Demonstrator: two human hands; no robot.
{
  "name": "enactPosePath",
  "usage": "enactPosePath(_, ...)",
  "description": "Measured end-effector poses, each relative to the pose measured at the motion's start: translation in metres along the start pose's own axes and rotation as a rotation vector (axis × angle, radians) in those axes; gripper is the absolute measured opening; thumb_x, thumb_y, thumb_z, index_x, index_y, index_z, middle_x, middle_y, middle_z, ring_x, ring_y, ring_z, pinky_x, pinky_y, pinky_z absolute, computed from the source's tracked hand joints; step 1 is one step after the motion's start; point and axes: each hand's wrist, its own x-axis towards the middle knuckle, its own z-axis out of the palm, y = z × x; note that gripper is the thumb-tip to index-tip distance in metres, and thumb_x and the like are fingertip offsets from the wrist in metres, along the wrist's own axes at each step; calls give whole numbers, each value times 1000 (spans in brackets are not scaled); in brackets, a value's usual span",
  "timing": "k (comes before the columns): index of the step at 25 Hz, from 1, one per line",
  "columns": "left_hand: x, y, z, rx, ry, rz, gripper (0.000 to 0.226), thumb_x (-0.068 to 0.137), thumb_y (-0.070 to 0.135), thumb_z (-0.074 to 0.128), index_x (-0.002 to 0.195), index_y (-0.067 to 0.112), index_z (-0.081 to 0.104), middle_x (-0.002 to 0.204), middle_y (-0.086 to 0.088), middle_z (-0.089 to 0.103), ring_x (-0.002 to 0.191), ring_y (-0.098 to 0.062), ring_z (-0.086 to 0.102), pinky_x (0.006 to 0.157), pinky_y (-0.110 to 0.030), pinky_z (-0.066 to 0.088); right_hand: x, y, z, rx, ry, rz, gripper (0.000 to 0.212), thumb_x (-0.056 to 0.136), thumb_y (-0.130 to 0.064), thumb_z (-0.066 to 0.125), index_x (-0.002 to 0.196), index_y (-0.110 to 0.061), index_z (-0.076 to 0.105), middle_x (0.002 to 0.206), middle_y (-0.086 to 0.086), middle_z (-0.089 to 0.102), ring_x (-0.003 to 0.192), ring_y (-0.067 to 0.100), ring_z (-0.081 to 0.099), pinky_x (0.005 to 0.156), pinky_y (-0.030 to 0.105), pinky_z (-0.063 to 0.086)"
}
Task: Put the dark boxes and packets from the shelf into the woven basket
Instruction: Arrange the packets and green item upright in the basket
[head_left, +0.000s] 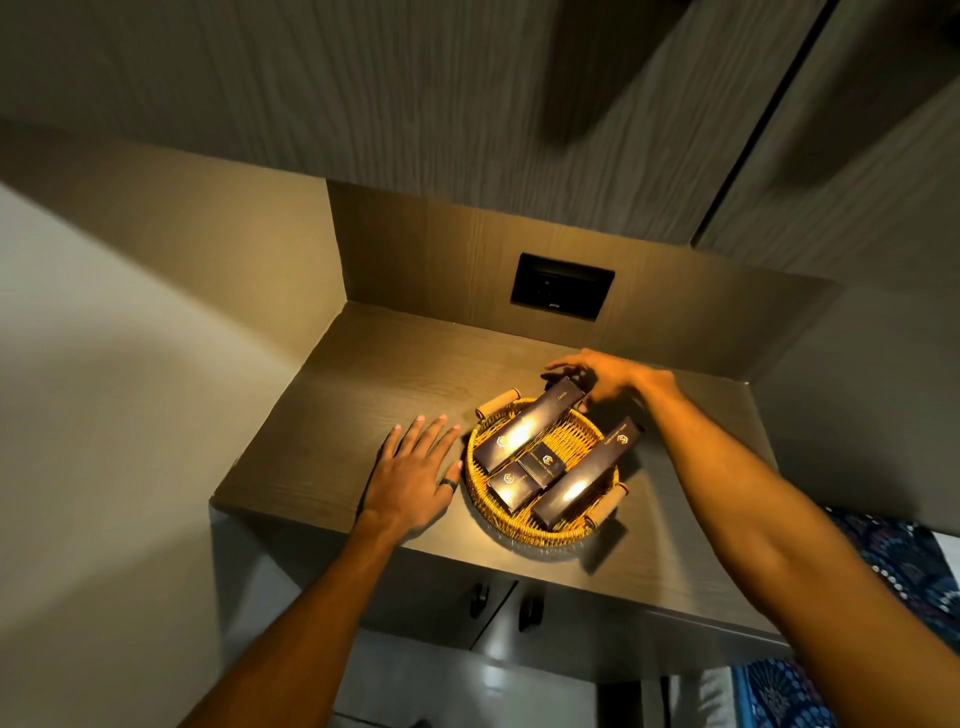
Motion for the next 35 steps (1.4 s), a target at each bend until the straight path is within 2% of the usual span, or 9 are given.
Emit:
enactPosePath(4,1,-1,3,-9,2,-8,65,105,60,14,165,36,8,175,6,6,160,-19,-1,129,-46,-5,9,2,4,9,-28,-55,69,87,8,69,149,-14,49,155,15,42,149,32,33,126,48,27)
enactPosePath(7,3,-2,2,-12,7,-5,66,104,60,15,165,36,9,174,7,8,160,-18,0,128,-46,-5,7,11,7,182,39,-9,58,84,17,67,139,0,56,145,21,53,142,35,46,122,47,35)
enactPosePath(11,5,-4,2,-13,17,-7,66,104,61,15,165,36,12,174,6,10,160,-19,2,127,-44,-6,-18,33,3,292,337,110,48,83,15,68,129,1,60,136,24,59,129,38,57,109,45,49)
enactPosePath(14,4,-3,4,-4,22,-5,67,103,61,14,165,36,11,174,6,10,160,-19,3,127,-45,-5,-46,34,7,437,528,-12,46,83,9,73,127,-4,64,130,21,63,115,35,62,106,48,52)
enactPosePath(17,3,-2,2,6,6,-5,65,105,59,16,165,35,9,175,5,8,161,-20,2,129,-47,-2,-65,21,22,343,481,-155,33,83,-6,78,113,-17,74,119,2,71,113,21,67,101,37,54)
enactPosePath(20,1,1,-1,11,-18,1,64,107,56,17,166,34,7,175,4,7,161,-21,0,129,-48,-3,-73,5,42,139,367,-138,30,81,-16,78,110,-24,77,108,-5,74,100,10,68,91,33,58)
enactPosePath(25,-2,3,-5,7,-19,9,63,108,54,18,166,31,8,175,2,6,161,-22,-2,128,-47,-6,-67,-20,64,-177,358,-76,37,80,-23,76,116,-27,72,111,-1,73,103,19,66,80,28,49)
enactPosePath(30,-7,8,-4,28,-58,67,63,108,54,18,166,30,8,175,2,6,161,-22,-2,128,-47,-6,-76,-19,93,-182,374,39,39,78,-23,78,116,-26,69,112,0,73,104,21,68,82,30,52)
enactPosePath(35,-2,7,-6,16,-56,46,63,108,54,17,166,30,7,175,2,5,161,-23,-2,128,-48,-5,-67,-21,87,-180,379,36,42,79,-28,80,119,-26,68,114,0,72,107,21,68,80,28,49)
